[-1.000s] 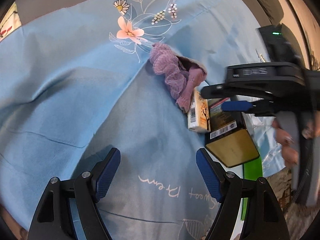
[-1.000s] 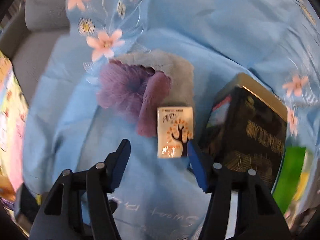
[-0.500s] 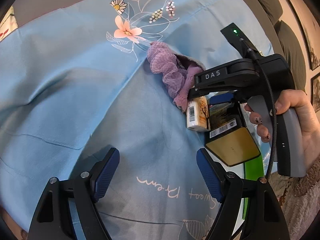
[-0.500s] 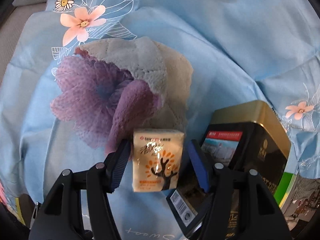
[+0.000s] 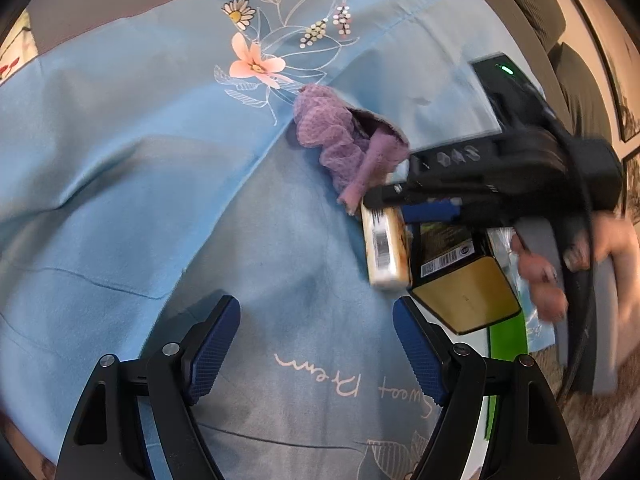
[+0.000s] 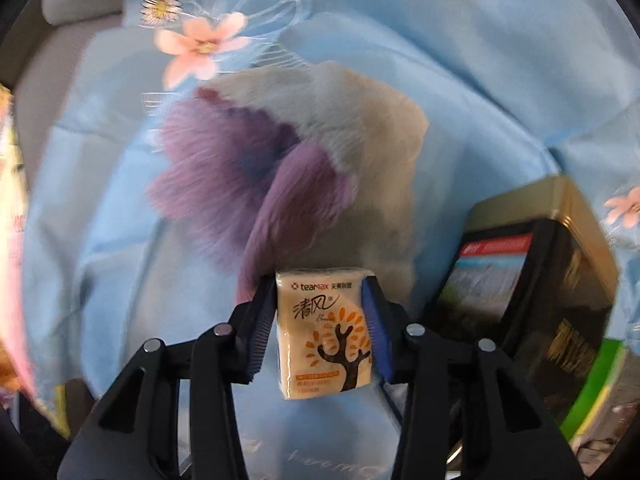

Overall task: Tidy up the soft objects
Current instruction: 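Grasp the small white tissue pack with the right gripper and lift, then carry the tissue pack into the green box and open the right gripper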

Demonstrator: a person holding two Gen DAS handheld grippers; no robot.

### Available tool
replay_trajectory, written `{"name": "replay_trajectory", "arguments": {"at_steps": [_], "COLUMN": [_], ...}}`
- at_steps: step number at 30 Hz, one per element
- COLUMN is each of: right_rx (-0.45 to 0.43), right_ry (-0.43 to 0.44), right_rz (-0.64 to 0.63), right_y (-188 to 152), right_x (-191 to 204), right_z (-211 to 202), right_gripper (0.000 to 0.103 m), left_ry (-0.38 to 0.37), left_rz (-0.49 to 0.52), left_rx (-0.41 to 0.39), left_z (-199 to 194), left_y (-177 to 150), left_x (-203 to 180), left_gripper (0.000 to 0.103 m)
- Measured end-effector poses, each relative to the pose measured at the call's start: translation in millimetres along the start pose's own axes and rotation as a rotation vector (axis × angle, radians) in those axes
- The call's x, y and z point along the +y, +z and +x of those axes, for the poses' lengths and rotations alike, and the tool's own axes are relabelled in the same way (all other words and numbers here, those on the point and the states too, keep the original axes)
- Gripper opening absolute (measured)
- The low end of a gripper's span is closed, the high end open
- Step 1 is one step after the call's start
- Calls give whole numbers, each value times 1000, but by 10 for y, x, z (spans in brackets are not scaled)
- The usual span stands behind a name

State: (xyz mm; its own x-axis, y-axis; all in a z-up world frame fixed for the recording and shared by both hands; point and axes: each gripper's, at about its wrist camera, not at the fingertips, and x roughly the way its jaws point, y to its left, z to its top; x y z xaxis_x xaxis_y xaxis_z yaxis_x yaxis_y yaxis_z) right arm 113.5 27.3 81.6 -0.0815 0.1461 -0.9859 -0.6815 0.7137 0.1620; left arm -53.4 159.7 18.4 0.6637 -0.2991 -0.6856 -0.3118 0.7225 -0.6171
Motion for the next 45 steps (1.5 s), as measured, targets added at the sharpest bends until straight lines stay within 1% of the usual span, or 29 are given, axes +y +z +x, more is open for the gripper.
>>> {"name": "replay_trajectory", "arguments": {"at_steps": [3, 6, 9, 11, 13, 16, 17, 19, 23, 26, 27, 29, 32, 33, 34, 35, 37, 38, 39, 41, 44, 45], "right_rx": [-32, -70, -123, -148, -167, -232, -243, -248, -228, -239, -251, -313, -389, -406, -414, -434, -453, -463, -466, -470, -462, -459], "right_ry": [61, 110, 136, 147, 140, 46, 29, -7, -10, 33, 53, 119, 171, 187, 201, 243, 294, 322, 337, 372, 418, 417], "right_rz": [-7, 0, 7, 23, 49, 88, 97, 143, 249, 340, 380, 428, 489, 517, 535, 573, 611, 631, 641, 657, 655, 655], "right_y": [-162, -353, -644, -867, -1062, -1501, -1598, -1853, -2202, -2304, -2354, -2496, -2718, -2782, -2799, -2853, -2925, -2959, -2980, -3000, -2982, -2967], "right_x": [27, 28, -39, -122, -203, -336, -339, -455, -711, -828, -862, -907, -993, -1030, -1042, -1080, -1118, -1116, -1116, -1082, -1099, -1088], "right_z": [-107, -273, -481, -525, -589, -690, -688, -657, -520, -388, -384, -443, -499, -488, -467, -426, -364, -319, -292, -256, -207, -191], "right_gripper": [41, 41, 41, 41, 41, 42, 42, 42, 43, 46, 50, 61, 63, 63, 63, 64, 60, 53, 46, 41, 41, 42], "left_ry": [-3, -22, -15, -4, 2, 11, 15, 20, 31, 12, -9, -71, -126, -133, -137, -138, -129, -121, -116, -124, -156, -155], "left_rz": [-34, -59, -51, -33, -13, 9, 16, 31, 83, 117, 129, 153, 172, 185, 210, 234, 305, 334, 362, 414, 418, 412], "left_rx": [-23, -21, -17, -17, -11, -7, -6, -1, 15, 41, 60, 107, 132, 148, 180, 200, 235, 246, 258, 297, 353, 365], "left_z": [-57, -72, -65, -73, -69, -62, -61, -55, -34, -36, -38, -60, -127, -128, -108, -81, -17, 9, 39, 118, 241, 272], "left_y": [-3, 19, 22, 14, 5, -6, -12, -26, -71, -113, -131, -174, -272, -313, -382, -433, -581, -644, -707, -844, -966, -989], "left_x": [72, 117, 102, 72, 45, 22, 11, -17, -114, -199, -231, -302, -440, -493, -581, -653, -831, -897, -961, -1083, -1150, -1151], "left_gripper": [79, 79, 79, 79, 79, 79, 79, 79, 79, 79, 79, 79, 79, 79, 79, 79, 79, 78, 73, 66, 60, 53]}}
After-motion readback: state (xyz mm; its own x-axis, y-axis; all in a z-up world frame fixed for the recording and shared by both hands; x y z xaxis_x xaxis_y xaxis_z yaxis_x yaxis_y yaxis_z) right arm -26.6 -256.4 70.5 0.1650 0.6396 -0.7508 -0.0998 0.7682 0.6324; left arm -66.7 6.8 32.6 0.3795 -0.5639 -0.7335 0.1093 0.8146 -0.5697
